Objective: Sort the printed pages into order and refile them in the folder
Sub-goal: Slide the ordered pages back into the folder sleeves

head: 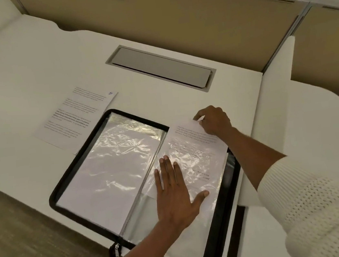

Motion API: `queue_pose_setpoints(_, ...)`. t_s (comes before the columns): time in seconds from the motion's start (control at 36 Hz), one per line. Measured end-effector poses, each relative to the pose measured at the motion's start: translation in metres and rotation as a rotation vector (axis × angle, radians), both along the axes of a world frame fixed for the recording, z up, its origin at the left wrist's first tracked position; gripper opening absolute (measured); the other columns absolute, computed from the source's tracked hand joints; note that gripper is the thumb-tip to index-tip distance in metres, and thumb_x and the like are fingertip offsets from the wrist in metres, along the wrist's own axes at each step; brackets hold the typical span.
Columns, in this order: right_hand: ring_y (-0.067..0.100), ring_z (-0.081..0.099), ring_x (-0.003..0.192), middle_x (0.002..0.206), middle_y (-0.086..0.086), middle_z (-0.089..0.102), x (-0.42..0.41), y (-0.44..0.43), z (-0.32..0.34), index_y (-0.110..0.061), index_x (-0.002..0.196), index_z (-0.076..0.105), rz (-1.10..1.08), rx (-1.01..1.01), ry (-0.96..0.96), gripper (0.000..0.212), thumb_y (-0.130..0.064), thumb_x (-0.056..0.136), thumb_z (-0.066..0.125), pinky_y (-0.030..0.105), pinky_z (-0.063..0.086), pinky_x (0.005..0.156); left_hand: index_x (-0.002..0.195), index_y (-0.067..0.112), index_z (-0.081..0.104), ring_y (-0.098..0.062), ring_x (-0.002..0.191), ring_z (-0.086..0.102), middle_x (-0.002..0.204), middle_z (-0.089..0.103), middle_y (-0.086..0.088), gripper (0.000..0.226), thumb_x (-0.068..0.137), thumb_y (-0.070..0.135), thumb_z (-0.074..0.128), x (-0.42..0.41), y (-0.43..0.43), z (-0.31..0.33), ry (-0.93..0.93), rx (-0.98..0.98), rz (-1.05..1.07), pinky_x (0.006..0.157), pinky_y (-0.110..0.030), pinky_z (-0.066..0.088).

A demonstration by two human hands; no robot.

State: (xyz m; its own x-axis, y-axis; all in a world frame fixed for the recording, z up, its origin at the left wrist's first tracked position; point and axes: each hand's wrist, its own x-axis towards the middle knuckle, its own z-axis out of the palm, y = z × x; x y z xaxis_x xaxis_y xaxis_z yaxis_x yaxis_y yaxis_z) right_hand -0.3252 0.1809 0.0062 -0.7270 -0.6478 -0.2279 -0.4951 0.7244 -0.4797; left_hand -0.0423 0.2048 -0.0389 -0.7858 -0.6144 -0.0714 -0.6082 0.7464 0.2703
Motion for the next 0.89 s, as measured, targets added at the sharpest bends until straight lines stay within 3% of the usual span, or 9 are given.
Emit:
queue_pose_setpoints(0.11,0.023,0.07,0.104,0.113,-0.004,0.076,0.019,0.009,-0.011,-0.031,0.098,0.082,-0.119,-0.055,-0.051,0.023,-0.013,0.092,0.069,0.026,0.045,0.08,0.167,0.005,0.013,-0.035,0.162,-0.012,0.175,-0.011,-0.02,0.12,0.089,0.094,0.031,0.003,0.001,-0.002,-0.018,-0.011,-0.005,0.129,-0.055,0.0)
queue_pose_setpoints(0.19,0.024,0.071,0.102,0.111,-0.003,0.077,0.033,0.016,-0.016,-0.03,0.096,0.082,-0.133,-0.082,-0.05,0.028,-0.008,0.09,0.065,0.027,0.049,0.083,0.168,0.006,0.013,-0.033,0.162,-0.013,0.175,-0.013,-0.018,0.118,0.089,0.093,0.031,0.004,0.002,-0.002,-0.012,-0.006,-0.009,0.129,-0.054,-0.003)
queue_pose_setpoints(0.28,0.025,0.071,0.105,0.114,0.0,0.077,0.046,0.021,-0.019,-0.029,0.102,0.082,-0.099,-0.094,-0.026,0.028,-0.008,0.093,0.065,0.035,0.055,0.093,0.167,0.005,0.018,-0.034,0.162,-0.011,0.175,-0.01,-0.019,0.116,0.091,0.092,0.03,0.003,0.001,-0.002,-0.009,-0.008,-0.007,0.129,-0.055,0.001)
queue_pose_setpoints(0.36,0.025,0.07,0.105,0.114,-0.001,0.077,0.056,0.024,-0.021,-0.03,0.105,0.078,-0.093,-0.096,0.039,0.025,-0.012,0.096,0.063,0.046,0.05,0.102,0.166,0.004,0.023,-0.034,0.162,-0.01,0.175,-0.007,-0.02,0.113,0.093,0.09,0.028,0.002,0.0,-0.002,-0.003,-0.012,-0.004,0.129,-0.055,0.002)
queue_pose_setpoints(0.5,0.02,0.069,0.088,0.093,-0.007,0.075,0.071,0.031,-0.028,-0.03,0.088,0.074,-0.084,-0.144,0.046,0.02,-0.011,0.091,0.07,0.048,0.051,0.095,0.164,0.002,0.029,-0.036,0.163,-0.002,0.174,0.0,-0.022,0.111,0.094,0.088,0.032,0.002,0.0,-0.003,0.017,-0.041,-0.006,0.127,-0.056,0.005)
queue_pose_setpoints(0.67,0.022,0.063,0.099,0.101,-0.004,0.071,0.092,0.041,-0.028,-0.027,0.102,0.076,-0.046,-0.063,0.166,0.027,-0.006,0.095,0.062,0.042,0.036,0.091,0.161,0.005,0.039,-0.035,0.163,-0.001,0.174,0.007,-0.021,0.109,0.093,0.089,0.031,0.002,0.001,-0.006,0.015,-0.092,0.0,0.128,-0.054,0.002)
queue_pose_setpoints(0.78,0.024,0.06,0.098,0.097,-0.003,0.067,0.104,0.045,-0.03,-0.026,0.101,0.073,-0.045,-0.047,0.24,0.016,-0.023,0.101,0.058,0.044,0.034,0.09,0.158,0.007,0.046,-0.037,0.162,0.009,0.173,0.015,-0.02,0.106,0.092,0.089,0.033,0.002,0.0,-0.007,0.018,-0.12,0.006,0.126,-0.055,0.008)
queue_pose_setpoints(0.89,0.021,0.056,0.106,0.103,-0.006,0.066,0.111,0.046,-0.031,-0.028,0.105,0.071,-0.057,-0.06,0.219,0.018,-0.044,0.097,0.067,0.045,0.034,0.094,0.157,0.008,0.047,-0.038,0.161,0.01,0.173,0.016,-0.02,0.105,0.093,0.089,0.031,0.003,0.0,-0.008,0.025,-0.143,0.007,0.127,-0.055,0.007)
